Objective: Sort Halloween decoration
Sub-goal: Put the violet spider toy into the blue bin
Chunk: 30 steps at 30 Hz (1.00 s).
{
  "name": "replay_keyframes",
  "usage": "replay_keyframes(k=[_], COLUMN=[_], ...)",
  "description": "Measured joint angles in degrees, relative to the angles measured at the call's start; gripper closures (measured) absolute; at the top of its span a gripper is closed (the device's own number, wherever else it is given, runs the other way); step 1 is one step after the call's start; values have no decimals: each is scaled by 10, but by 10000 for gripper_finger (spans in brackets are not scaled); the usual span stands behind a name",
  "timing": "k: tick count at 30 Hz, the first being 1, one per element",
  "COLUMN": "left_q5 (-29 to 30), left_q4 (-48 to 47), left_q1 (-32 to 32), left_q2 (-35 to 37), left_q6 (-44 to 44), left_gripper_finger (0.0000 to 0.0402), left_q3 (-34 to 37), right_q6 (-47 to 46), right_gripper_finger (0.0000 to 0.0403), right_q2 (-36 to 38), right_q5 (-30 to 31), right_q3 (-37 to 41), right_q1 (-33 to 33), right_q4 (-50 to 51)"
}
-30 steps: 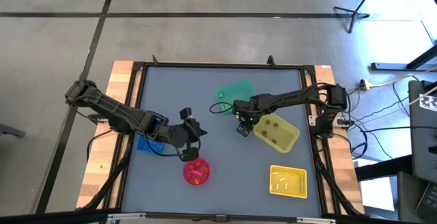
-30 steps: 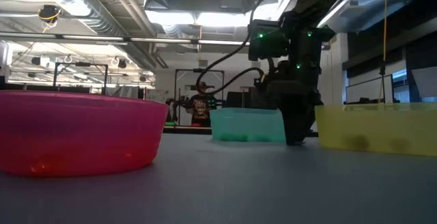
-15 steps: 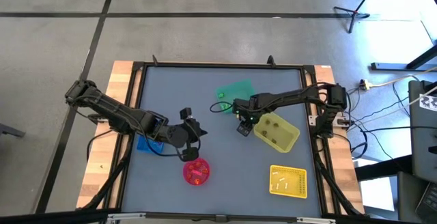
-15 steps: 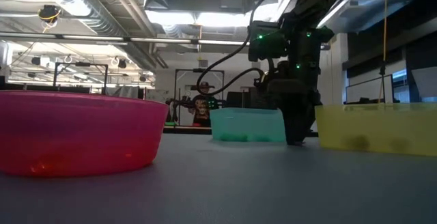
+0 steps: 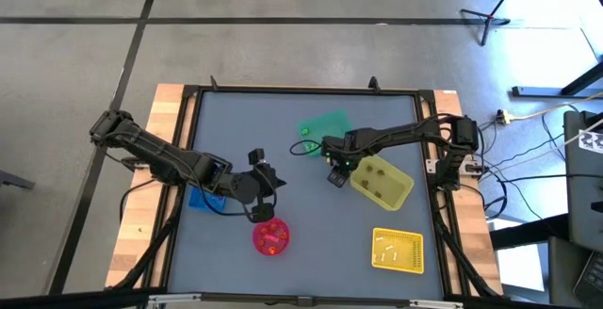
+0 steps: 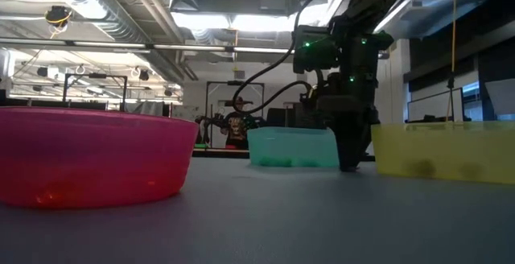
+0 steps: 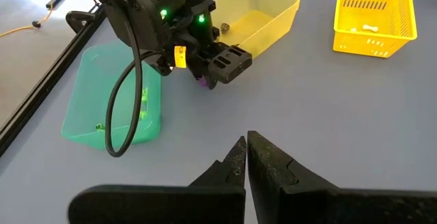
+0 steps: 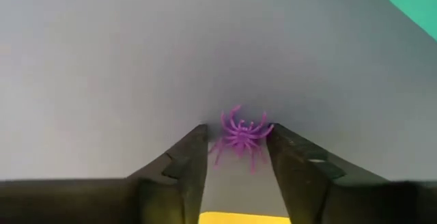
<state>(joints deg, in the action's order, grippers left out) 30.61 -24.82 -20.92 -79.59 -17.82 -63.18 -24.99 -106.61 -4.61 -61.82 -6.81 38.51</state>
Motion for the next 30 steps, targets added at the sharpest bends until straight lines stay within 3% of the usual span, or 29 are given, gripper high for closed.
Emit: replay_keyframes(k=[11, 30], left_q5=[0, 0], left_q4=[0, 0], left_q1=[0, 0], left_q2=[0, 0], left_q6=[0, 0], left_gripper_finger=[400, 400], left_q3=[0, 0], right_q6=[0, 0], right_gripper_finger=[299, 306], right_q2=[0, 0], right_q5=[20, 21], right_q3=[1, 1], right_q1=[0, 0], right_q4=[3, 2])
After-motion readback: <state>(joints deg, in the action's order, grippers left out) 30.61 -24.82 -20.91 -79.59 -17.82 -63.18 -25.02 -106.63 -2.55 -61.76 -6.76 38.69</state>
